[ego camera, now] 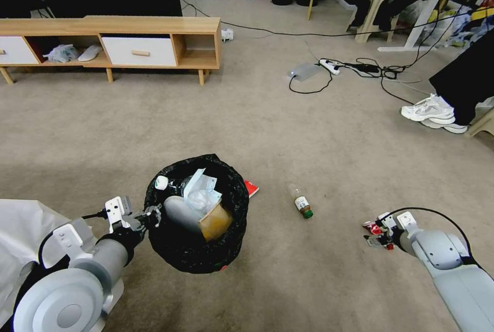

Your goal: Pick up the trash bin and place the garbage on the floor into it.

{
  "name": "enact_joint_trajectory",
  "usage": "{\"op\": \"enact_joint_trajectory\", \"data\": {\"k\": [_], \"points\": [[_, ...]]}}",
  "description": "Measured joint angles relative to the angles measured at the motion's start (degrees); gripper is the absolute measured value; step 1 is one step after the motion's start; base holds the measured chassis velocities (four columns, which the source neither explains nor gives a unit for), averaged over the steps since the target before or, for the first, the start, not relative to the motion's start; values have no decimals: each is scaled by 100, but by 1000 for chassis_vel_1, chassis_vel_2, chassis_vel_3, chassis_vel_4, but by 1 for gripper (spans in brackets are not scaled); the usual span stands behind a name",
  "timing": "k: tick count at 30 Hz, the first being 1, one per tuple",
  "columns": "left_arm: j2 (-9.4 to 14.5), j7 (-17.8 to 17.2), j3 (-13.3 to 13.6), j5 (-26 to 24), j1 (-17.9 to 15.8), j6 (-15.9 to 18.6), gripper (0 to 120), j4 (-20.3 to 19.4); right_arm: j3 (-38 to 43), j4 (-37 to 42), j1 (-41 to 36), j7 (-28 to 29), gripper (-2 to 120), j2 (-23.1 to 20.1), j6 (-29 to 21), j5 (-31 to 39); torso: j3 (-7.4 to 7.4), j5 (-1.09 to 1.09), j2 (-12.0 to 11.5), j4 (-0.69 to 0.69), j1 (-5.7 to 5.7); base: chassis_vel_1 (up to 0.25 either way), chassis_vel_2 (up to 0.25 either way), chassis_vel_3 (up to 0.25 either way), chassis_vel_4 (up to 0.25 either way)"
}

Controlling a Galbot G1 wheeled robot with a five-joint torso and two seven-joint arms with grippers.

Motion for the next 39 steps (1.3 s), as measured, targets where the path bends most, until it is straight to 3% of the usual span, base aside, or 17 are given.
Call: {"op": "enact_joint_trajectory", "data": {"k": [18, 24, 39], "points": [[34, 0, -24, 16, 30, 7, 3, 9, -37, -1617, 766, -35, 100, 349, 516, -503, 0, 0, 0, 0, 0, 0, 0, 0, 0], [44, -1, -25, 30, 33, 8, 3, 4, 50, -2178, 1036, -197, 100, 490, 929, -685, 0, 0, 0, 0, 0, 0, 0, 0, 0], [33, -8, 0, 44, 6, 14, 3, 25, 201, -2865, 1401, -120, 100, 637, 1231, -1007, 0, 0, 0, 1, 0, 0, 0, 0, 0]]}}
